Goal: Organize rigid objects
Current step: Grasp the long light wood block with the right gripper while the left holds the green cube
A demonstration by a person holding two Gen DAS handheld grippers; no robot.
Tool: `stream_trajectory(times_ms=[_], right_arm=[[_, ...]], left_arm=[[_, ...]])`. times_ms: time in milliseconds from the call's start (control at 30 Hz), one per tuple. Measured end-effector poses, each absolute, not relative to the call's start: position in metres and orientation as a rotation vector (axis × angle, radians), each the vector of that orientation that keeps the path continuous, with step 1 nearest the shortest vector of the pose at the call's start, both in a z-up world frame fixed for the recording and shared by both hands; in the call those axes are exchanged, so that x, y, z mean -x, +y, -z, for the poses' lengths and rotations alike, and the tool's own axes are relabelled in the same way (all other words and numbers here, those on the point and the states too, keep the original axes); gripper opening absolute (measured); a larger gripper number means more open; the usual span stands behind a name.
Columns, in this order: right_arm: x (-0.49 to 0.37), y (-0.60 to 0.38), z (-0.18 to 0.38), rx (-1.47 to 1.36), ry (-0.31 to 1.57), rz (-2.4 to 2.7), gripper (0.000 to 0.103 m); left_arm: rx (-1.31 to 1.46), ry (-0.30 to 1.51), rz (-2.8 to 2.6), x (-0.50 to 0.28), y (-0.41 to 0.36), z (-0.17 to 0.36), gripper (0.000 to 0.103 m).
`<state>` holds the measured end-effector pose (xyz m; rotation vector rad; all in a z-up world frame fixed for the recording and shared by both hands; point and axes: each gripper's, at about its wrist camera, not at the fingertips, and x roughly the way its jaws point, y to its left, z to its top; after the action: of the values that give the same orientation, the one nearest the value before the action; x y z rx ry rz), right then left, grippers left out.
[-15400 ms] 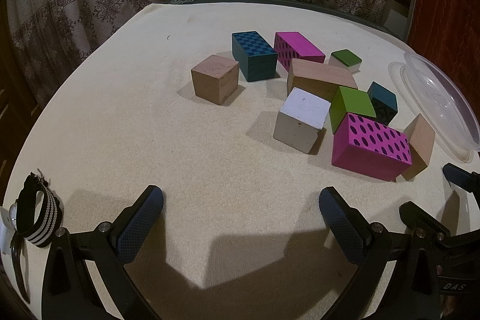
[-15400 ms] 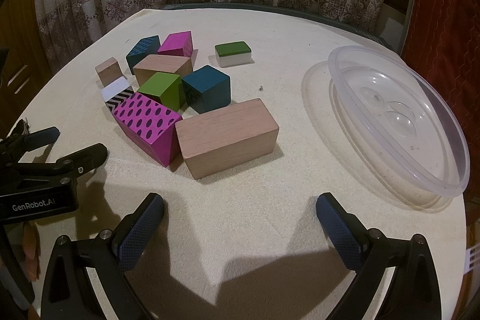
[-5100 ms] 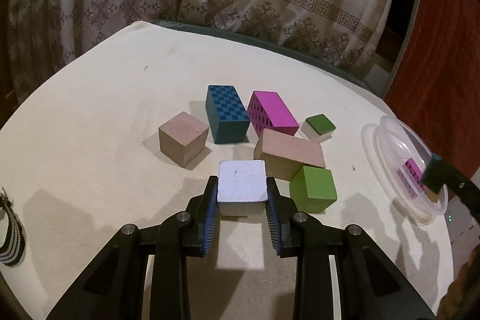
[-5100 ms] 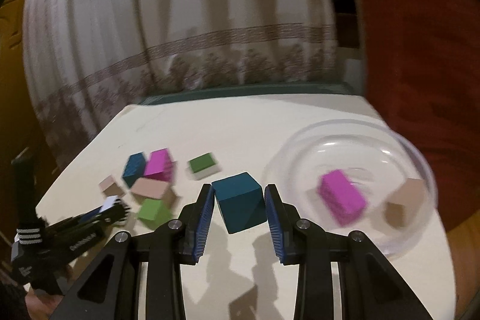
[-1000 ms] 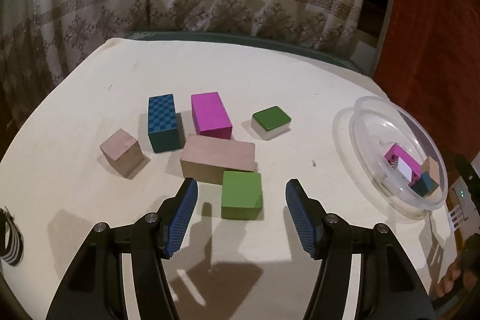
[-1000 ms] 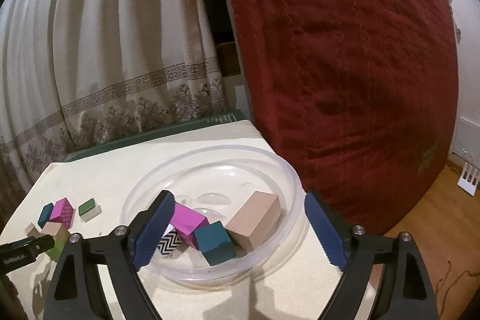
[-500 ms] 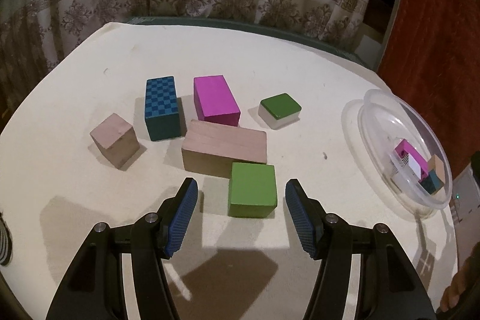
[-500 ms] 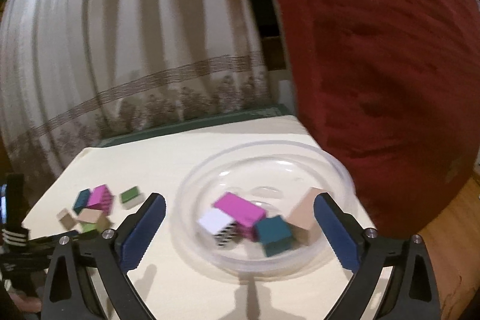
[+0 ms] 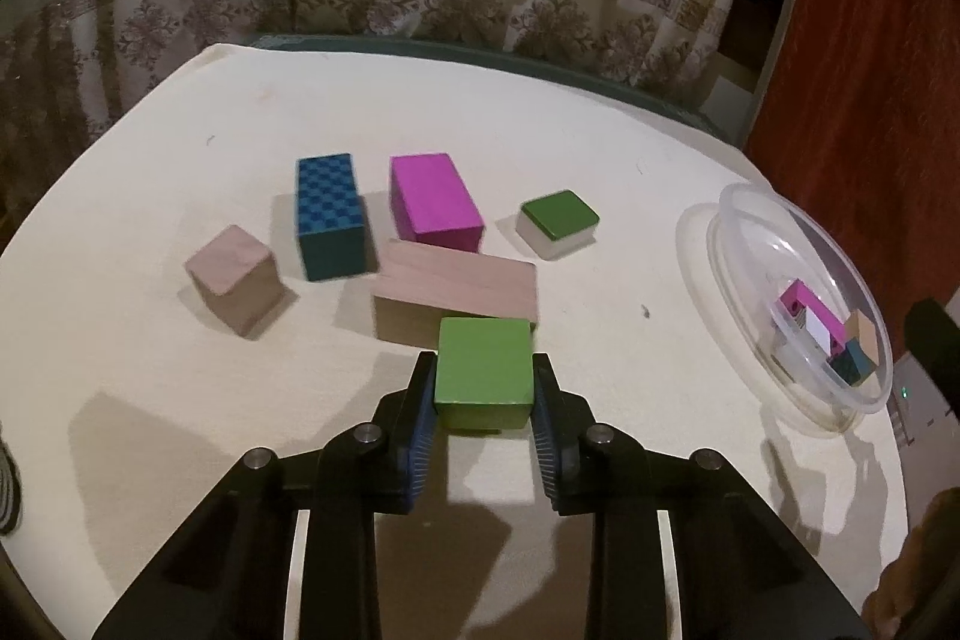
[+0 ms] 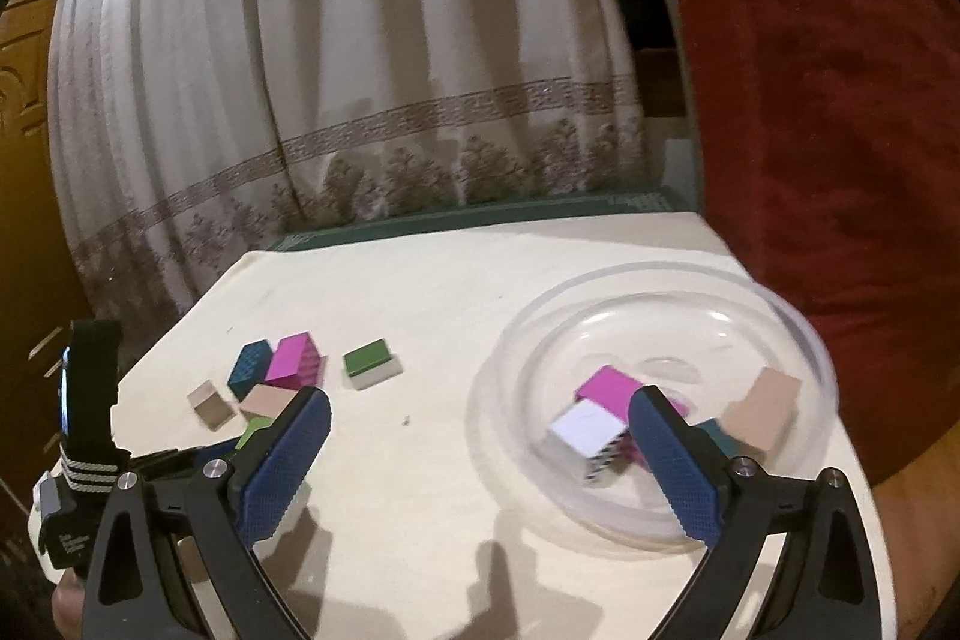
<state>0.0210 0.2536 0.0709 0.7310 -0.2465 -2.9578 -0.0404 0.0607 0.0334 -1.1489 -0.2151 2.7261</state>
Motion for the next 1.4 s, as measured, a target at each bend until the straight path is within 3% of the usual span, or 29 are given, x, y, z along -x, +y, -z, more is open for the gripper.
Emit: stream_trajectory(times_ms=[633, 900, 1300, 1400], right_arm=[[0.031, 0.184, -0.053, -0.931, -0.256, 2.701, 0.101], [0.053, 0.134, -0.042, -0.974, -0.120, 2.650, 0.101], [0.079, 0.101, -0.028, -1.037, -0.061, 2.651, 0.101], [0.084, 0.095, -0.025, -1.055, -0.035, 2.646, 0.096]], left_arm=[[1.051, -0.273, -2.931, 0.014, -0.012, -0.057, 0.030], [1.072, -0.357, -2.986, 0.013, -0.043, -0.053, 0.030], [1.057, -0.370, -2.992, 0.013, -0.055, -0.054, 0.030], [1.046, -0.374, -2.993, 0.011, -0.056, -0.055, 0.030]])
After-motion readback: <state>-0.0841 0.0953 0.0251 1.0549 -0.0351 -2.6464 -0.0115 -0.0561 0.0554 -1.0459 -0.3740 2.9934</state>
